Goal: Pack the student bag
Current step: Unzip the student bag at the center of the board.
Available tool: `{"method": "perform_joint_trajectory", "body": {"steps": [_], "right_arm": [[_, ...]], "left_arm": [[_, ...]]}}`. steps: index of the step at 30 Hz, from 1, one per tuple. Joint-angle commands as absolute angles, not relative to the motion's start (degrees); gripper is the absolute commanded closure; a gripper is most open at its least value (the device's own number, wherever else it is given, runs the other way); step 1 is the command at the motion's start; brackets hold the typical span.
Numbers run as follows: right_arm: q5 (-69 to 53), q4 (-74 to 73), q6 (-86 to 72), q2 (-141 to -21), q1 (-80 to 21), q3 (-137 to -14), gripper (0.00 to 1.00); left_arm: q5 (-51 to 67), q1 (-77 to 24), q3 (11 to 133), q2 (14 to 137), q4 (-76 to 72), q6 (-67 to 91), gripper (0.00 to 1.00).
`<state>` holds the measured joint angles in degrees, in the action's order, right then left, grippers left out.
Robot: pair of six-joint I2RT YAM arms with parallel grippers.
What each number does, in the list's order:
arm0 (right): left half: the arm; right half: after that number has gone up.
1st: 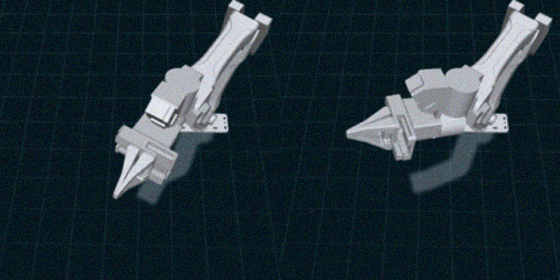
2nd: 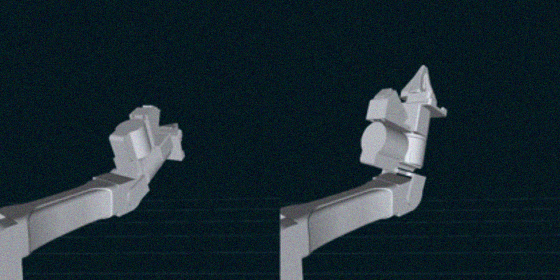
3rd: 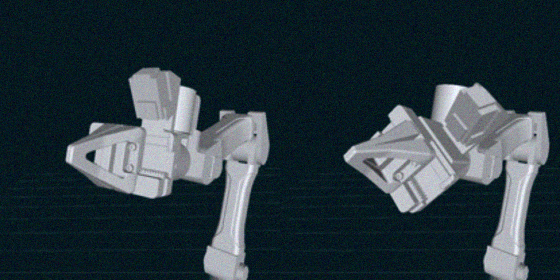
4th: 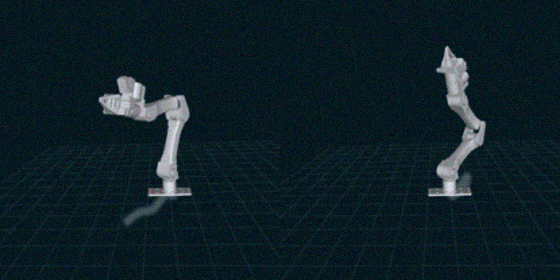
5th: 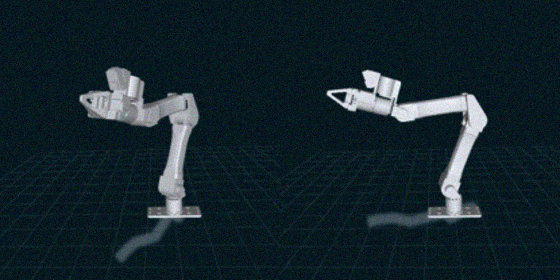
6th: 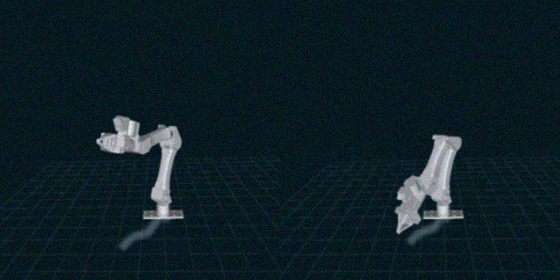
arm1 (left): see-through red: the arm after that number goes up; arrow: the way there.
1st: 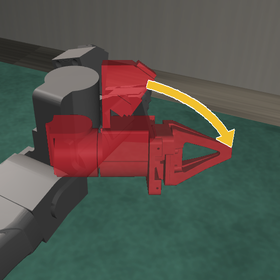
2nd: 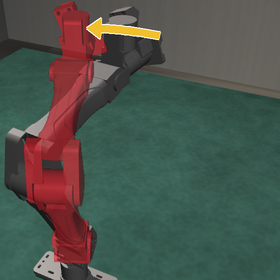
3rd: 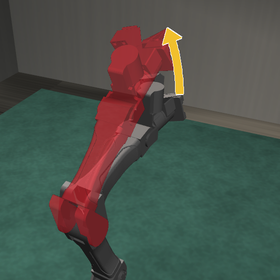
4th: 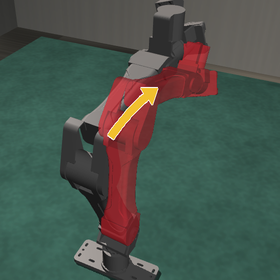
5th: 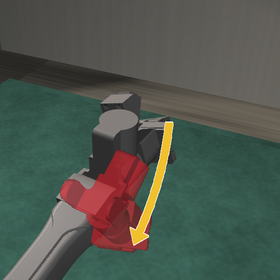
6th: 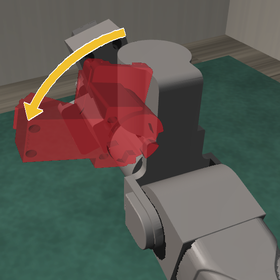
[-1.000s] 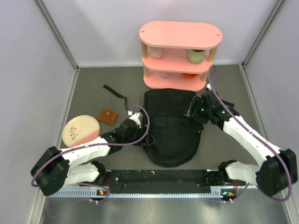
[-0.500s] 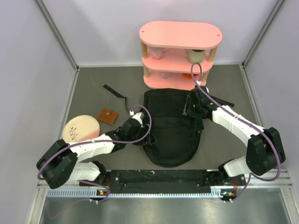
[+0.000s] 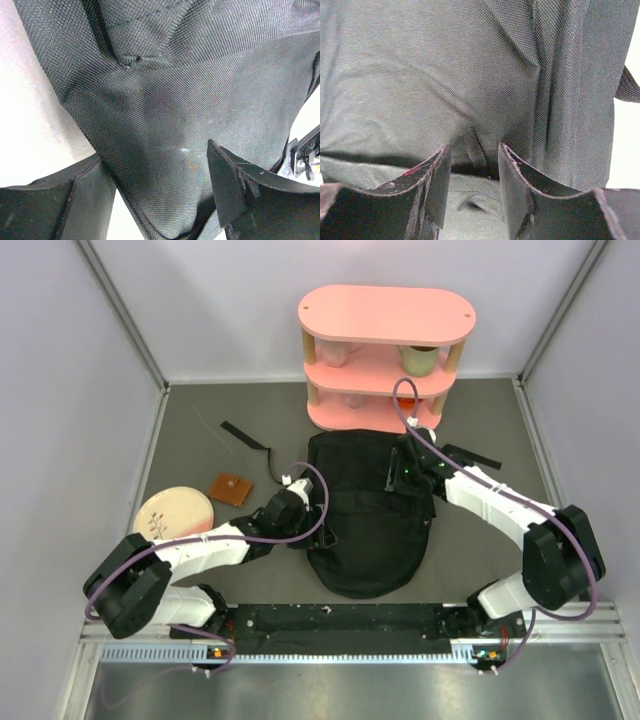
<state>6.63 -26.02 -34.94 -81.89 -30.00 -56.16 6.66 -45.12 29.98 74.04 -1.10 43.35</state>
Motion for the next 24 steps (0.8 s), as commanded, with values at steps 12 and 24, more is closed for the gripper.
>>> {"method": "perform_joint_trajectory", "body": {"steps": [12, 24], "right_arm": [[12.7, -28.2, -34.1, -86.3, -33.0, -57.7, 1.0], [9.2, -25.2, -36.0, -87.4, -39.5, -65.6, 1.0]], "left_arm": [[7.5, -45.4, 30.1, 73.2, -5.0, 43.4, 0.29], [9.2, -45.4, 29.3, 74.3, -8.5, 43.4, 0.51]]}}
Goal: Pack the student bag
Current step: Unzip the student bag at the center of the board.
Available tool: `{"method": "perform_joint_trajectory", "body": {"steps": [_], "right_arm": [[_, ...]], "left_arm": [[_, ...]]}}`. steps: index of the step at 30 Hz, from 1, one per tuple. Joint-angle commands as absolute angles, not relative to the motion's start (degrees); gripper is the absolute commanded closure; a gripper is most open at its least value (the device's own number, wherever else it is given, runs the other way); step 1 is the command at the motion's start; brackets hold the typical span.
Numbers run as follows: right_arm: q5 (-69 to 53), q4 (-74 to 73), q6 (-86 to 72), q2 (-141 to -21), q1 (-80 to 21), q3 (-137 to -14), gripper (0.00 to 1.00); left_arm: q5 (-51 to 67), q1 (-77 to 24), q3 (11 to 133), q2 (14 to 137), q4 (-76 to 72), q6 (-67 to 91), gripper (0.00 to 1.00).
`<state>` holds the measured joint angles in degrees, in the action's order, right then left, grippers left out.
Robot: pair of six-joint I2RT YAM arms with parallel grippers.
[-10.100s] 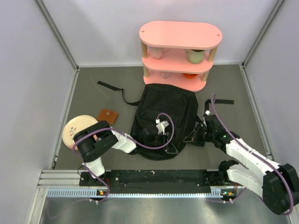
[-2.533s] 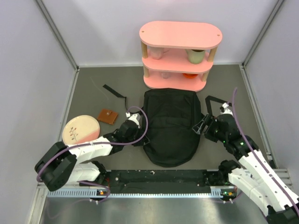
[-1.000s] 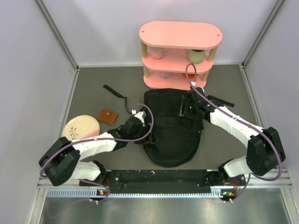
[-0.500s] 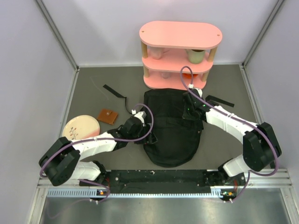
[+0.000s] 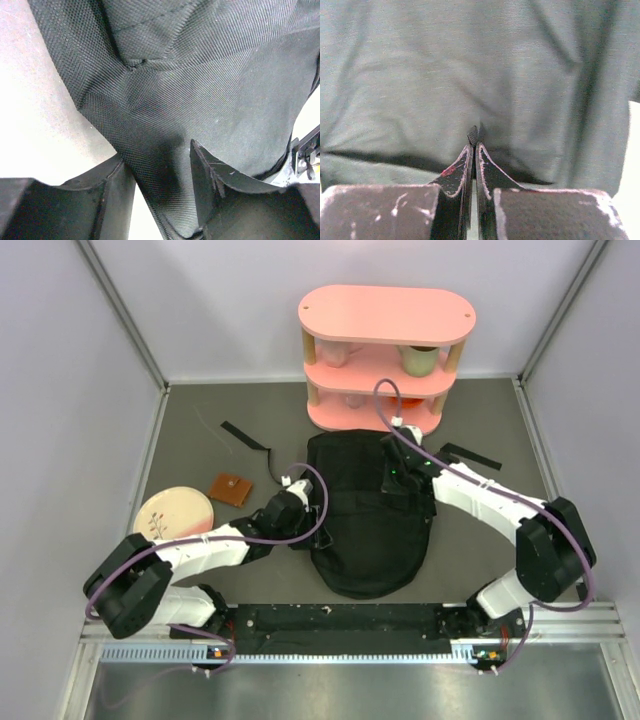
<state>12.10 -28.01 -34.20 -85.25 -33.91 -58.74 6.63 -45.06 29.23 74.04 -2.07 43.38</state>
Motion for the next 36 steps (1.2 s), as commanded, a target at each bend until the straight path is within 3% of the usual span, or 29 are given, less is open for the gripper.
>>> {"method": "perform_joint_trajectory", "body": {"steps": [1, 11, 22, 24, 28, 30, 36], "right_arm": [[9.3, -25.3, -37.5, -89.0, -40.6, -66.7, 1.0], [9.9, -24.7, -43.6, -100.0, -49.7, -79.4, 1.0], [3.4, -17.9, -47.4, -104.6, -52.6, -82.2, 1.0], [5.0, -18.0, -47.2, -104.0, -52.5, -81.1, 1.0], [6.9, -18.3, -46.3, -99.2, -50.8, -76.2, 0.71], [7.3, -18.5, -46.2, -97.1, -48.5, -74.3, 0.63], [2.4, -17.9, -40.0, -89.3, -44.9, -70.8, 0.31]], "left_arm": [[9.5, -45.4, 29.3, 74.5, -8.8, 43.5, 0.52], [8.2, -45.4, 29.0, 72.2, -9.9, 43.8, 0.55], [6.6, -45.4, 28.1, 70.5, -11.3, 44.6, 0.54], [6.2, -45.4, 28.0, 69.7, -10.8, 44.8, 0.47], [0.5, -45.4, 26.4, 64.4, -6.0, 45.6, 0.29], [-4.1, -45.4, 26.1, 59.5, -0.3, 45.6, 0.22], [-16.9, -45.2, 25.2, 46.3, 11.1, 46.0, 0.12]]}}
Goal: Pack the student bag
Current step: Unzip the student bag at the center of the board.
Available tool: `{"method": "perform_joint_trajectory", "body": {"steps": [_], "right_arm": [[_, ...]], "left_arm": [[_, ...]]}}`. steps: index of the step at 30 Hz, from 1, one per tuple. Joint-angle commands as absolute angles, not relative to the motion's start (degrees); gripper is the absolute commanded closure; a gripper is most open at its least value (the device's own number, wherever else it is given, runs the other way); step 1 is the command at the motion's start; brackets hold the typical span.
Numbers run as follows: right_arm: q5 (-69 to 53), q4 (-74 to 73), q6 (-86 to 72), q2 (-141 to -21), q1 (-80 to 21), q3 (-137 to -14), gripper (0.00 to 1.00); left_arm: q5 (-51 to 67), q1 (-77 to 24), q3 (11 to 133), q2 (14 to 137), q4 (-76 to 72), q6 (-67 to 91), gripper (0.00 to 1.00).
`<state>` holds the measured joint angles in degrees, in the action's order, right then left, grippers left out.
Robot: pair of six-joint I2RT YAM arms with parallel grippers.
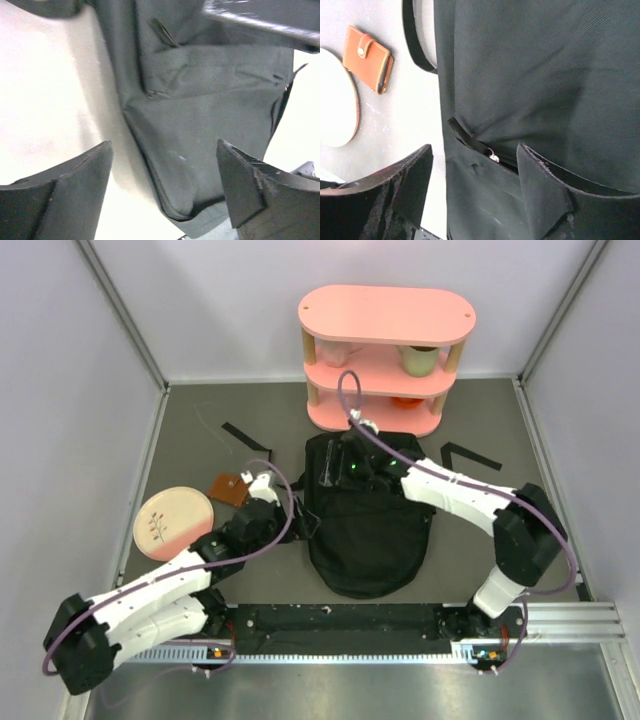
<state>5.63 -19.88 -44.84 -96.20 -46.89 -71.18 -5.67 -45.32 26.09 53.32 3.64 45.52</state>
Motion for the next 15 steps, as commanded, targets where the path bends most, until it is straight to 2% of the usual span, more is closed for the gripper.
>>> {"method": "perform_joint_trajectory", "body": {"steps": [1, 3, 8, 15], "right_arm": [[1.5, -18.0, -38.1, -88.6, -44.6, -71.4, 0.29], [-1.4, -17.4, -36.2, -87.7, -44.6, -72.2, 0.27], [-7.5, -16.9, -34.6, -91.8, -44.5, -78.0, 0.27], [-12.3, -16.7, -34.4, -99.0, -44.4, -83.4, 0.27]], "left_arm": [[-18.7, -44.9, 26.0, 45.3, 14.8, 46.2, 0.07], [-20.8, -42.8, 27.2, 43.4, 18.8, 46.2, 0.02], [-19.6, -33.3, 32.0, 43.8, 23.1, 43.1, 0.01], [-14.2, -21.5, 37.2, 52.4, 23.0, 42.8, 0.01]]}}
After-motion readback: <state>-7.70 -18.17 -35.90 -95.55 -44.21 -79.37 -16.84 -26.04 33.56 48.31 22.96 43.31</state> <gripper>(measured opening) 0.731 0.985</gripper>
